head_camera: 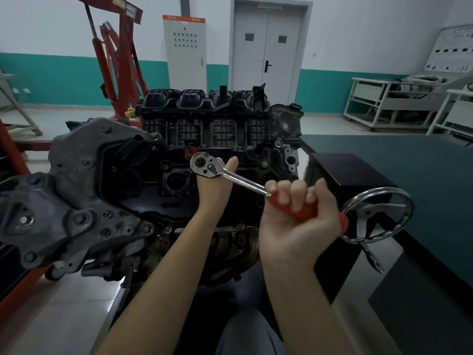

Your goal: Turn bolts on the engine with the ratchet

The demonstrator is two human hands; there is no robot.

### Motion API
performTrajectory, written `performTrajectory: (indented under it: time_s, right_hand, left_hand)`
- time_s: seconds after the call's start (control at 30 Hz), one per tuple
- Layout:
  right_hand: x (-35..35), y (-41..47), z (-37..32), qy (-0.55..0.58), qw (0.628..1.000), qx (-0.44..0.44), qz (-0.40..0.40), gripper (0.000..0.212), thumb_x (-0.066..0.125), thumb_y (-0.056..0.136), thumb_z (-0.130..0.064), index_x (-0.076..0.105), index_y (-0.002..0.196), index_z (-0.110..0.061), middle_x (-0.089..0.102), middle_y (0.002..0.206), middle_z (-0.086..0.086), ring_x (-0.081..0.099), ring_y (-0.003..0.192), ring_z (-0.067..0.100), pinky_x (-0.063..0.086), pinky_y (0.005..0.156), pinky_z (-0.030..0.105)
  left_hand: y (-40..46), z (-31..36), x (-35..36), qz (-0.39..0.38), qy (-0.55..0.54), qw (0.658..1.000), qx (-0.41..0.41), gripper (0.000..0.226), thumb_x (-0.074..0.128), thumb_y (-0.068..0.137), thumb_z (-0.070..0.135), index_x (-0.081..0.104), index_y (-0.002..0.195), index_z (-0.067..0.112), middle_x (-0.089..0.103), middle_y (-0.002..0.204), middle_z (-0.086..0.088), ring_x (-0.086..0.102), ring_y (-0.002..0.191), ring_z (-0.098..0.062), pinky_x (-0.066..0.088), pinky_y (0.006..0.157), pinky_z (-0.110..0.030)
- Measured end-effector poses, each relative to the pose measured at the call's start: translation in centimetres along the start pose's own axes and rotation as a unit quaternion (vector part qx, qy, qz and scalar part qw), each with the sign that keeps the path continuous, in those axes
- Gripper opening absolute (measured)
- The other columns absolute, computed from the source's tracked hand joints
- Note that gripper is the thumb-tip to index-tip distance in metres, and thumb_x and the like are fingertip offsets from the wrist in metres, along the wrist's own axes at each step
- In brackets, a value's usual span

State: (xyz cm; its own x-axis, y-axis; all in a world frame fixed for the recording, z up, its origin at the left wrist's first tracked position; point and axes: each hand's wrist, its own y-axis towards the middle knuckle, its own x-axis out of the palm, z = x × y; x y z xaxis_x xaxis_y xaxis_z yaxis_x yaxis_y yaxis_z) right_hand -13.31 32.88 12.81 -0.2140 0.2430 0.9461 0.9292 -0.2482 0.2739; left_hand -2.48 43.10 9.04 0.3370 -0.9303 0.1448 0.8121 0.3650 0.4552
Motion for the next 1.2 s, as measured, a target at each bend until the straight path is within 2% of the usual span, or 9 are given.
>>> performTrajectory:
  time_s: [0.13,0.23,0.43,0.6,0.77,0.9,1.0,1.1,1.2]
  right_hand:
    - [1.0,2.2,-0.5,-0.043,0.999,-0.003,-0.031,0.038,0.040,0.089,-0.010,0.035,0.051,-0.018,0.027,0.041,-0.004,0.027,0.039,0.013,0.035,0.046,0.024]
    - [3.2,6.0,-1.4,-0.106,0.992,0.056,-0.047,0.035,0.041,0.087,-0.008,0.032,0.055,-0.019,0.025,0.040,-0.006,0.023,0.038,0.012,0.029,0.043,0.021]
    - [5.9,10.0,-1.5,-0.172,0.967,0.176,-0.065,0.040,0.041,0.089,-0.010,0.032,0.051,-0.018,0.024,0.039,-0.007,0.021,0.034,0.010,0.025,0.037,0.019]
    - [2.6,6.1,-1.7,-0.099,0.989,0.097,-0.050,0.033,0.042,0.090,-0.012,0.032,0.059,-0.018,0.027,0.044,-0.005,0.026,0.041,0.011,0.033,0.045,0.022]
    - [-0.6,0.9,-0.6,-0.004,1.000,0.018,0.008,0.031,0.047,0.079,-0.017,0.037,0.050,-0.018,0.030,0.044,-0.003,0.032,0.043,0.014,0.041,0.050,0.025]
    - [0.3,2.4,-1.2,-0.041,0.999,0.025,-0.006,0.036,0.042,0.085,-0.013,0.036,0.050,-0.018,0.027,0.042,-0.004,0.028,0.040,0.013,0.036,0.045,0.024]
    - [2.6,5.8,-1.8,-0.105,0.991,0.070,-0.038,0.033,0.041,0.085,-0.009,0.031,0.055,-0.018,0.025,0.041,-0.005,0.022,0.039,0.012,0.029,0.044,0.021]
    - [5.0,8.8,-1.9,-0.168,0.972,0.150,-0.063,0.039,0.040,0.088,-0.008,0.032,0.052,-0.018,0.023,0.039,-0.006,0.021,0.036,0.011,0.027,0.041,0.019]
    - [5.7,10.0,-1.9,-0.182,0.962,0.189,-0.071,0.041,0.040,0.089,-0.009,0.032,0.050,-0.018,0.023,0.039,-0.006,0.021,0.035,0.010,0.026,0.039,0.020]
  left_hand:
    - [0.0,-0.1,0.0,-0.001,0.016,1.000,-0.007,0.049,0.061,0.087,0.002,0.032,0.051,0.019,0.034,0.039,0.017,0.033,0.039,-0.001,0.031,0.044,-0.010]
    - [-0.1,-0.3,0.2,0.011,-0.015,0.999,-0.033,0.044,0.062,0.087,0.003,0.041,0.053,0.022,0.042,0.041,0.018,0.040,0.041,0.002,0.035,0.045,-0.008]
    - [-0.4,-0.1,0.3,-0.039,0.019,0.999,-0.020,0.058,0.055,0.082,0.002,0.032,0.038,0.031,0.031,0.040,0.018,0.029,0.036,-0.002,0.025,0.040,-0.008]
    - [0.0,-0.8,0.0,0.000,-0.018,0.999,-0.043,0.059,0.062,0.087,0.003,0.044,0.038,0.031,0.042,0.042,0.017,0.039,0.043,-0.001,0.036,0.047,-0.015]
    - [-0.2,-0.3,0.1,-0.002,0.001,1.000,0.012,0.055,0.062,0.088,0.002,0.027,0.051,0.021,0.032,0.039,0.017,0.031,0.039,0.000,0.029,0.044,-0.009]
    - [-0.1,-0.3,0.1,-0.015,0.026,0.999,0.011,0.052,0.058,0.087,-0.006,0.028,0.051,0.017,0.030,0.041,0.017,0.029,0.038,-0.001,0.026,0.043,-0.009]
    - [-0.1,-0.3,0.0,-0.007,0.015,1.000,-0.004,0.033,0.058,0.088,-0.003,0.045,0.061,0.010,0.041,0.052,0.009,0.037,0.047,-0.001,0.034,0.048,-0.012]
    - [-0.3,-0.4,0.1,-0.016,0.023,1.000,-0.004,0.050,0.057,0.085,0.000,0.034,0.048,0.026,0.035,0.043,0.017,0.032,0.040,-0.001,0.029,0.043,-0.010]
    - [-0.4,-0.4,0.2,-0.037,0.041,0.998,-0.008,0.060,0.055,0.084,-0.001,0.033,0.038,0.030,0.031,0.039,0.018,0.029,0.037,-0.001,0.025,0.041,-0.008]
